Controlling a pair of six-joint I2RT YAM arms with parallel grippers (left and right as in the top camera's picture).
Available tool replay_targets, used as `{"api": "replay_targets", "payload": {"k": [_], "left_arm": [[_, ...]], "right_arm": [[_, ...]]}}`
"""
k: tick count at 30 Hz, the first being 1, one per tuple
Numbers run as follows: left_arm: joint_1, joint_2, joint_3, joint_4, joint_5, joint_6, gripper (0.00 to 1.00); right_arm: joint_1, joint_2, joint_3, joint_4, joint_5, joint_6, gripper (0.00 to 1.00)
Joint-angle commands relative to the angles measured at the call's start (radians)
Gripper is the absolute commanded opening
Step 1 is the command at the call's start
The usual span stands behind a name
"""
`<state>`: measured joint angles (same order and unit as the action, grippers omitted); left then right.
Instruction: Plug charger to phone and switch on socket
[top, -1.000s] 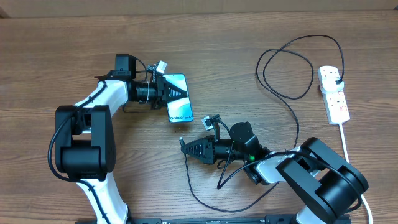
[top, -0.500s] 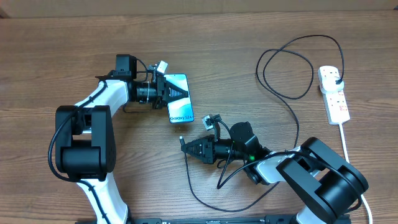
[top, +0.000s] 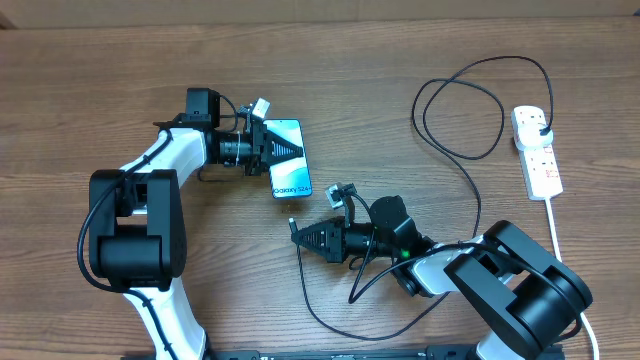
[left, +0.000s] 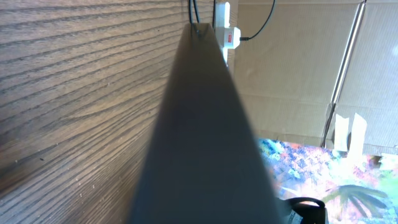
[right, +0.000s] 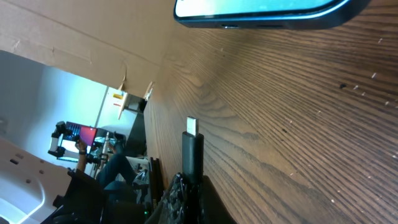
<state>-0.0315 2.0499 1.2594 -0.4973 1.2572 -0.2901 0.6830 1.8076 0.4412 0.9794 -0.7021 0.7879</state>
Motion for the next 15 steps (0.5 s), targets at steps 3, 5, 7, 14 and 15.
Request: {"api": "replay_targets", "payload": {"k": [3, 5, 7, 14, 15], "left_arm": [[-0.002, 0.000, 0.022, 0.000, 0.051, -0.010, 0.04], [-0.002, 0.000, 0.022, 0.000, 0.048, -0.010, 0.04], [-0.003, 0.000, 0.022, 0.000, 0.048, -0.010, 0.04], [-0.003, 0.000, 0.022, 0.000, 0.048, -0.010, 0.04], [-0.003, 0.000, 0.022, 0.000, 0.048, -0.010, 0.04]], "right_arm": [[0.002, -0.005, -0.002, 0.006, 0.007, -0.008, 0.04], [0.002, -0.005, -0.002, 0.006, 0.011, -0.008, 0.04], [0.002, -0.005, -0.002, 0.005, 0.014, -0.008, 0.04], [0.002, -0.005, -0.002, 0.004, 0.014, -0.009, 0.04], [0.002, -0.005, -0.002, 0.003, 0.014, -0.009, 0.04]]}}
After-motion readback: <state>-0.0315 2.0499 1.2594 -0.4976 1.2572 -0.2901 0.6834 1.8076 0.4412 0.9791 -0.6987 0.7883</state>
